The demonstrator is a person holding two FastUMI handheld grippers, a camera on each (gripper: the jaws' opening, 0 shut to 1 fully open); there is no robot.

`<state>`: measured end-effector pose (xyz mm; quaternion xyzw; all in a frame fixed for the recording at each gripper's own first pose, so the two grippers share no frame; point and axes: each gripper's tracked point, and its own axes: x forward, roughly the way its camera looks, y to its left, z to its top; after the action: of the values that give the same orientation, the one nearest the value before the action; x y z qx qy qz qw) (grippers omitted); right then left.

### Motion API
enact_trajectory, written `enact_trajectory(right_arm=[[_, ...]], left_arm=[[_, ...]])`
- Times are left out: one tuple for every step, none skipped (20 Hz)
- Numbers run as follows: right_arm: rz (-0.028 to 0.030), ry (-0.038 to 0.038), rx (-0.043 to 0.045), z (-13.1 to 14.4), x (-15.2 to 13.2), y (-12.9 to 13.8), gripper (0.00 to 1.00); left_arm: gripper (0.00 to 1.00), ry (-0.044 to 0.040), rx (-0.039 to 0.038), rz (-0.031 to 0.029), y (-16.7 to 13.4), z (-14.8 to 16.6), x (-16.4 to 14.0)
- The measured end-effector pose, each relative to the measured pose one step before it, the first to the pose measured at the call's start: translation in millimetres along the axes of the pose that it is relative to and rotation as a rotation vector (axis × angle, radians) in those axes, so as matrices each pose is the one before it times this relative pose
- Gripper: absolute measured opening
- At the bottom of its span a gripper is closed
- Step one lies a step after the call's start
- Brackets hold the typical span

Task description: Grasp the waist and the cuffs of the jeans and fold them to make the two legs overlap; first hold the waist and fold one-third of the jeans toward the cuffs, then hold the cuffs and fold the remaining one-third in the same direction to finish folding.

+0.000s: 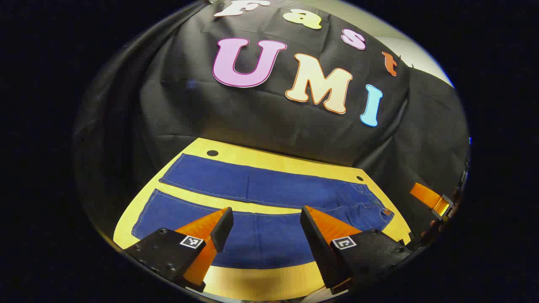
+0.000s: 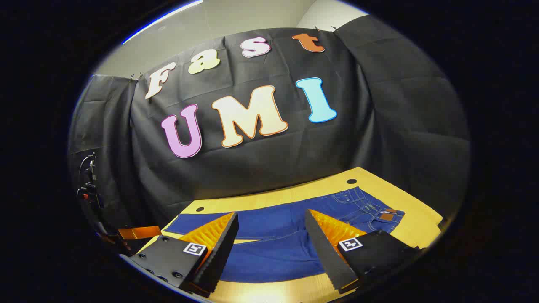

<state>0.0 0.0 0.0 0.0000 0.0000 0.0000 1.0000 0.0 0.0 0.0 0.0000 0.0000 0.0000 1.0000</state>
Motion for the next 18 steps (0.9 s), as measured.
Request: enact_trajectory(right_arm=[[-0.00163, 0.00176, -0.00211, -0.77, -0.62, -1.4, 0.98], [-0.00242, 0.00189, -0.00177, 0.95, -0.62, -1.92, 0.98], [-0.00299, -0.00103, -0.00206, -0.15, -0.8, -0.69, 0.98], [-0.00234, 0.00046, -0.00285, 0.65, -0.31, -1.48, 0.98], [-0.0019, 0.00244, -0.00456, -1.55, -1.08, 0.09, 0.98], [-0.00012, 0.00192, -0.00596, -0.14, -0.03, 0.27, 0.98], [0.00156, 0.00354, -0.00425, -1.65, -0.13, 1.69, 0.98], [0.00447, 0.00462, -0.00193, -0.72, -0.12, 2.51, 0.98], [0.00349, 0.00179, -0.00262, -1.41, -0.6, 3.25, 0.98], [0.00302, -0.00102, -0.00516, 0.93, -0.48, 3.07, 0.98], [0.00195, 0.00076, -0.00667, -2.52, -1.35, 2.68, 0.98], [-0.00182, 0.00343, -0.00629, -3.45, 1.18, 1.3, 0.98], [-0.00617, 0.00312, -0.00214, -2.91, -0.43, -0.24, 0.98], [-0.00072, 0.00299, 0.00378, -2.11, -0.7, 1.28, 0.98], [-0.00277, 0.00188, 0.00543, -2.56, -0.88, 2.31, 0.98], [-0.0039, 0.00547, 0.00429, -2.12, 0.84, 0.76, 0.98], [-0.00645, 0.00634, 0.00274, -3.85, -0.68, -0.32, 0.98], [-0.0056, 0.00391, 0.00084, -0.92, -0.3, 0.43, 0.98]], left_arm=[[0.95, -0.00482, -0.00287, -0.00812, -3.09, -0.51, -1.29], [0.94, -0.00412, 0.00142, -0.00405, -0.35, 0.89, -1.62], [0.95, -0.00242, 0.00563, -0.00234, 1.07, -0.95, -0.11], [0.95, -0.00303, 0.00679, -0.00136, 1.51, 1.04, -0.73], [0.95, 0.00059, 0.00588, -0.00542, 1.97, -0.35, -0.81], [0.95, 0.00195, 0.00502, -0.00534, 1.09, -0.61, -2.03], [0.95, 0.00144, 0.00416, -0.00246, 2.56, -1.06, -0.89], [0.95, 0.00395, 0.00415, -0.00043, 3.29, -0.76, -1.77], [0.95, 0.00392, 0.00373, 0.0024, 3.76, -1.74, -1.34], [0.95, 0.00423, 0.00222, 0.00503, 4.15, -1.27, -2.68], [0.95, 0.00401, -0.00215, 0.00466, 4.67, -1.52, -2.07], [0.95, 0.00212, -0.00677, 0.0, 3.2, -0.83, -2.29], [0.95, 0.00555, -0.00523, -0.00373, 2.42, -0.97, -2.7], [0.95, 0.00185, 0.00123, -0.00145, 4.34, -0.48, -1.75], [0.95, 0.00186, 0.00694, -0.00106, 5.2, -0.85, -0.15], [0.95, 0.00709, 0.00872, -0.00301, 4.97, -1.2, 0.45], [0.95, 0.01588, 0.00491, -0.00613, 5.52, -2.61, -0.67], [0.94, 0.01361, 0.00538, -0.01459, 3.83, -2.12, -0.17]])
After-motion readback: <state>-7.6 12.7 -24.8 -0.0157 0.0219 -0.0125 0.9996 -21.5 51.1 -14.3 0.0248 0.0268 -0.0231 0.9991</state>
